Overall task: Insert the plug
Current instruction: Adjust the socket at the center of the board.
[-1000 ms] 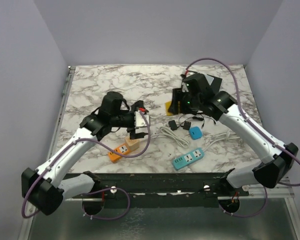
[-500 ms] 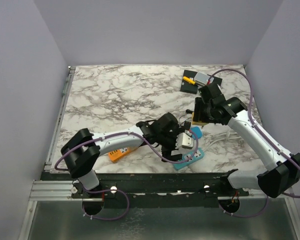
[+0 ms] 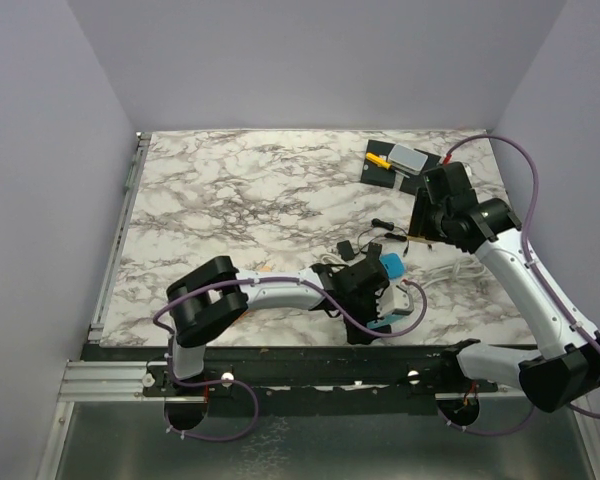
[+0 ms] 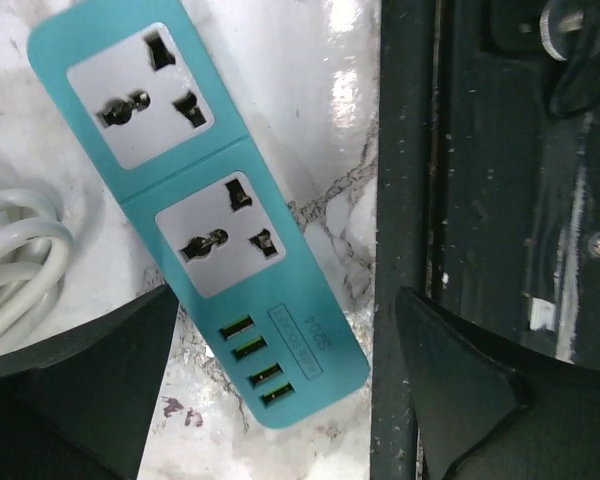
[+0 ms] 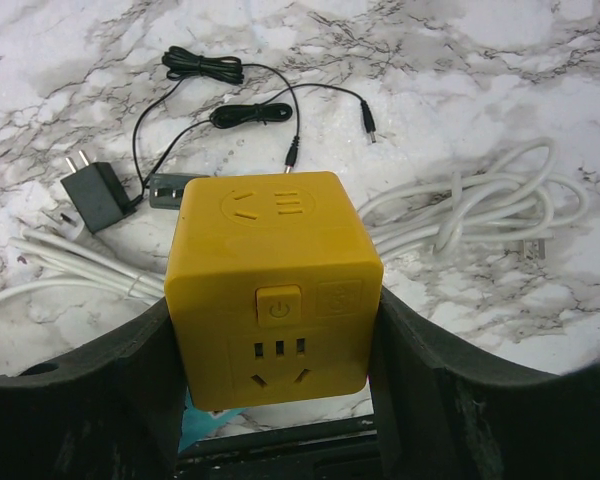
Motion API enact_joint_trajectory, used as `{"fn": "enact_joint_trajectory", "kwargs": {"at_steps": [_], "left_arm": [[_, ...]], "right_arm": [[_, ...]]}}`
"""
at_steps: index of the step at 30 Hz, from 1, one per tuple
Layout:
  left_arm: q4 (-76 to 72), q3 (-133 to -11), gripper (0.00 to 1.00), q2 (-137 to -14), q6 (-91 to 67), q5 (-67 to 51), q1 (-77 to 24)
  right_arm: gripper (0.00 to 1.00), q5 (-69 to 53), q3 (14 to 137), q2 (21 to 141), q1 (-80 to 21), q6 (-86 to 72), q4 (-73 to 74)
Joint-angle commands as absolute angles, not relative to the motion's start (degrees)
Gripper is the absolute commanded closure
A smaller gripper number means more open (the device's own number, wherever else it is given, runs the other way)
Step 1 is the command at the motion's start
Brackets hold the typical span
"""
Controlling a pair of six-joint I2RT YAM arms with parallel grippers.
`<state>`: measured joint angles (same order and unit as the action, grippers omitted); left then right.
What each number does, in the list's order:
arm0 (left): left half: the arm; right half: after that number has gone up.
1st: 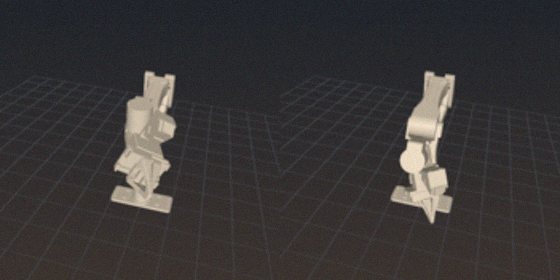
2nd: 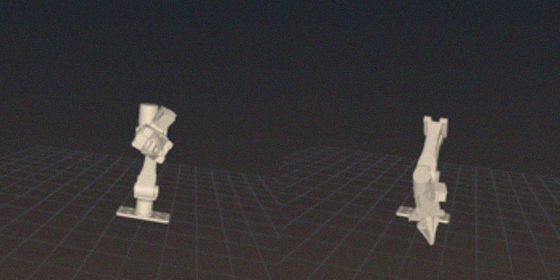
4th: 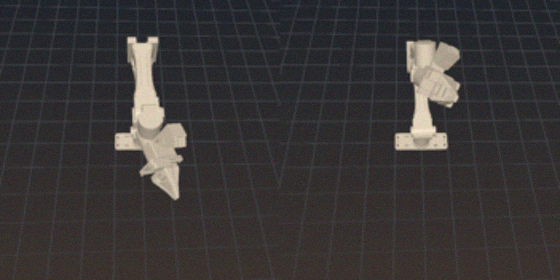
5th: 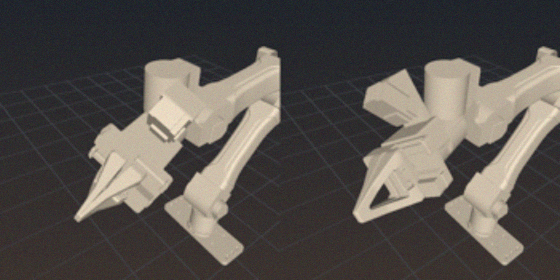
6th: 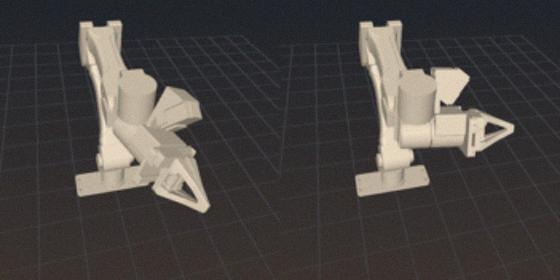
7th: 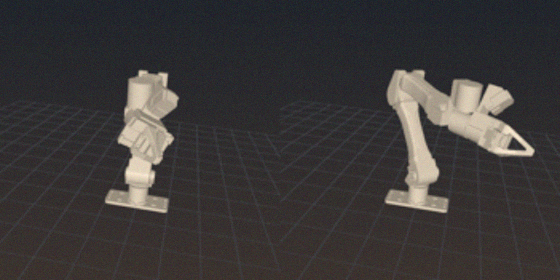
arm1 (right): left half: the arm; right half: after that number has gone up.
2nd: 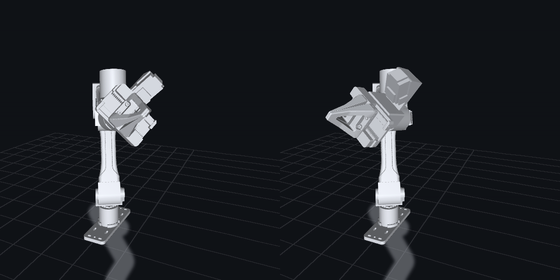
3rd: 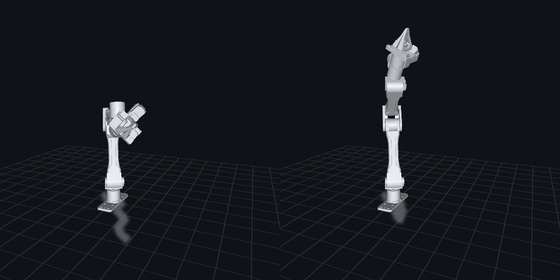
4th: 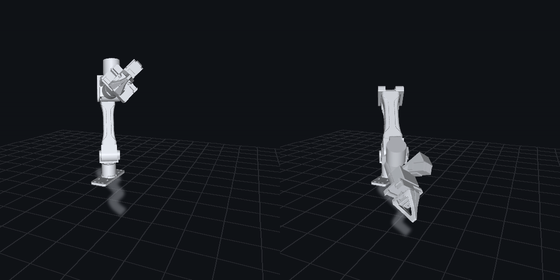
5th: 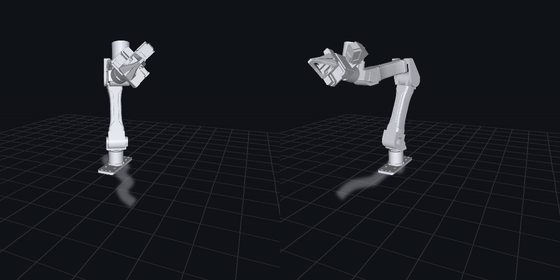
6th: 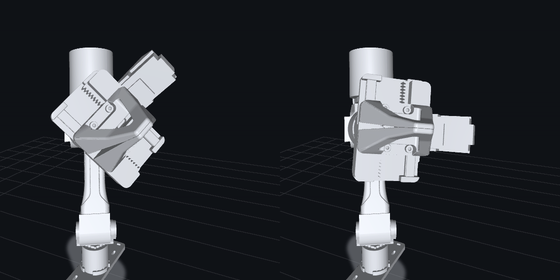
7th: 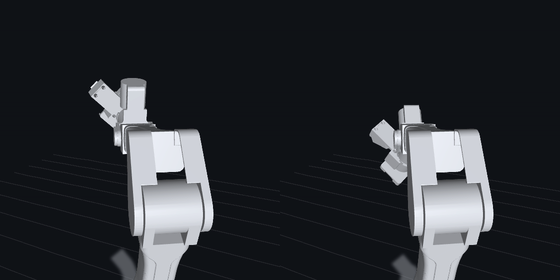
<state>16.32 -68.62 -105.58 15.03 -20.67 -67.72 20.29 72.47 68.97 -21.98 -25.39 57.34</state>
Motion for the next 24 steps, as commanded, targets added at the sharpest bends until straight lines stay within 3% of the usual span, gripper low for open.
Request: {"fn": "enact_joint_trajectory", "kwargs": {"at_steps": [1,4,12,20,24], "left_arm": [[15.97,-71.41,0.12,-109.03,12.35,-14.63,-68.0],[17.15,-72.79,0.17,-111.07,12.53,-11.71,-67.99],[17.58,-70.53,0.49,-111.24,10.21,-8.01,-64.97],[19.91,-69.68,0.55,-111.5,13.22,-8.7,-60.08],[20.85,-69.17,0.51,-110.41,14.18,-12.1,-60.37]], "right_arm": [[0.99,23.18,73.92,66.95,-21.35,-23.62,59.35],[0.99,23.41,73.92,66.26,-21.22,-23.29,59.62],[0.99,22.28,73.36,66.31,-21.17,-22.42,59.19],[0.99,19.44,71.7,67.06,-21.18,-22.05,57.73],[0.99,15.39,71.01,67.57,-21.16,-21.1,57.84]]}}
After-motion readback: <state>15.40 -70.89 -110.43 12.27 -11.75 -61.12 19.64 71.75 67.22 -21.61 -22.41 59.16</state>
